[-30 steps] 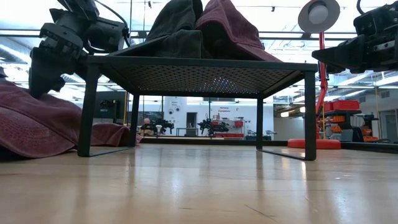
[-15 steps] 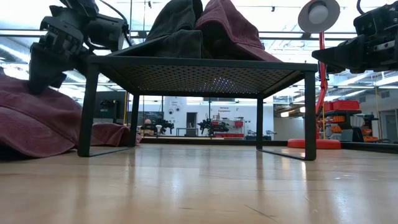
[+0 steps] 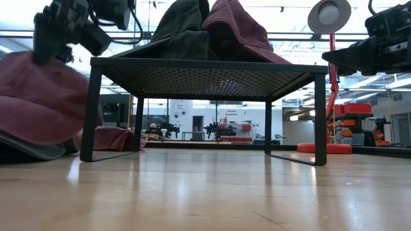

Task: Pick & Place hat
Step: Stack the bottom red cap on top of the red cap on the shelf

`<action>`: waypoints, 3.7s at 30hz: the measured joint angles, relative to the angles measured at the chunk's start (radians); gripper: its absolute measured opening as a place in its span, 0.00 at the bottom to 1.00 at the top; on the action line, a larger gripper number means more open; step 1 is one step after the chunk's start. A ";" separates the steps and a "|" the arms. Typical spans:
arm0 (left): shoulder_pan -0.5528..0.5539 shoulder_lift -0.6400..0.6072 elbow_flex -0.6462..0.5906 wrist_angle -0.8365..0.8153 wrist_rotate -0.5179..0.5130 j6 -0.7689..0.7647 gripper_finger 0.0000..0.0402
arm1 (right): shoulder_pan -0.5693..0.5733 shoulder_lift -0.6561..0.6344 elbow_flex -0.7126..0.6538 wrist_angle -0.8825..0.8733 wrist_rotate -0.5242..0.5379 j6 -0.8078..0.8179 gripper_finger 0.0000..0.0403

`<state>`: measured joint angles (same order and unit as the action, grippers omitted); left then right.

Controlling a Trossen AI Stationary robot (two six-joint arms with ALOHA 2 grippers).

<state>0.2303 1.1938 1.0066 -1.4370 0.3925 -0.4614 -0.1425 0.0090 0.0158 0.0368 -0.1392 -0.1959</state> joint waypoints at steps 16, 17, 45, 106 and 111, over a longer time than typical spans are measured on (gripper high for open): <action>-0.039 0.001 0.246 -0.134 -0.085 -0.085 0.03 | 0.000 0.000 0.000 0.000 0.000 0.000 0.01; -0.039 0.001 0.260 -0.134 -0.092 -0.090 0.03 | 0.000 0.000 0.000 0.000 0.000 0.000 0.01; -0.037 -0.060 0.320 -0.135 -0.087 -0.156 0.03 | 0.000 0.000 0.000 0.000 0.000 0.000 0.01; -0.037 -0.145 0.834 0.003 -0.251 0.099 0.03 | 0.000 0.000 0.000 0.000 0.000 0.000 0.01; -0.037 -0.107 0.896 0.102 -0.250 0.142 0.03 | 0.000 0.000 0.000 0.000 0.000 0.000 0.01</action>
<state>0.1929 1.0873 1.9027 -1.3350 0.1423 -0.3197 -0.1421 0.0089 0.0158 0.0368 -0.1393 -0.1960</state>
